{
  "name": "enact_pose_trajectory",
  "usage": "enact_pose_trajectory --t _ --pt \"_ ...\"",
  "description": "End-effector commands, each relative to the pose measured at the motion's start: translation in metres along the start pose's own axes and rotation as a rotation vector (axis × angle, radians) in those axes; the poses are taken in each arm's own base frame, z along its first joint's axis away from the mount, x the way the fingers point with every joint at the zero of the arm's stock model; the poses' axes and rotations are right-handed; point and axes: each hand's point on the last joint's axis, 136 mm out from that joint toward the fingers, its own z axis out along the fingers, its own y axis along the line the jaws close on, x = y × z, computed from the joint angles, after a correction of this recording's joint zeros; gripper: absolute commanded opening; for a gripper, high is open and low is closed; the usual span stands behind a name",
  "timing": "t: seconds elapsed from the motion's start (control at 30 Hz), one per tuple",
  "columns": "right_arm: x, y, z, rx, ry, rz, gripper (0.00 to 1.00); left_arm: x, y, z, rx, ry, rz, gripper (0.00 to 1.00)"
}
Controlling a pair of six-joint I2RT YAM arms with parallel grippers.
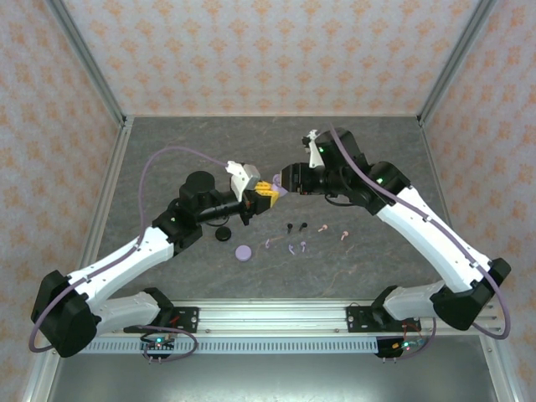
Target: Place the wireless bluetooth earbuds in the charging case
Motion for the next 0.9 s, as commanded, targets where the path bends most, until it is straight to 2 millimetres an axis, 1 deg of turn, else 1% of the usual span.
enact_pose_trajectory --t 0.0,0.07,0.17,0.27,0.4,0.53,0.6,0.77,0.87 --pt "-0.008 -0.022 -0.019 0.074 -0.06 0.058 0.43 -0.011 0.0 -0.013 -0.049 -0.041 0.036 0.0" --pt "-0.001 -0.041 -0.016 0.127 -0.047 0.099 0.43 -0.005 0.002 -0.019 -0.076 -0.031 0.029 0.0" --pt "0.018 -0.068 -0.007 0.223 -0.003 0.136 0.43 0.008 0.004 -0.03 -0.112 -0.001 0.015 0.0" --pt "0.046 -0.093 0.009 0.307 0.08 0.157 0.42 0.018 0.004 -0.042 -0.142 0.014 0.006 0.0" --pt "0.091 -0.118 0.04 0.367 0.235 0.207 0.42 0.027 0.004 -0.057 -0.176 0.023 0.002 0.0" --pt "0.129 -0.132 0.067 0.421 0.371 0.209 0.41 0.03 0.002 -0.067 -0.191 0.025 0.002 0.0" --pt "0.145 -0.137 0.079 0.455 0.429 0.184 0.41 0.03 0.002 -0.069 -0.194 0.022 0.002 0.0" --pt "0.173 -0.149 0.102 0.528 0.546 0.129 0.4 0.03 0.001 -0.073 -0.2 0.017 0.004 0.0" --pt "0.18 -0.157 0.111 0.56 0.575 0.113 0.39 0.031 0.001 -0.074 -0.2 0.018 -0.001 0.0"
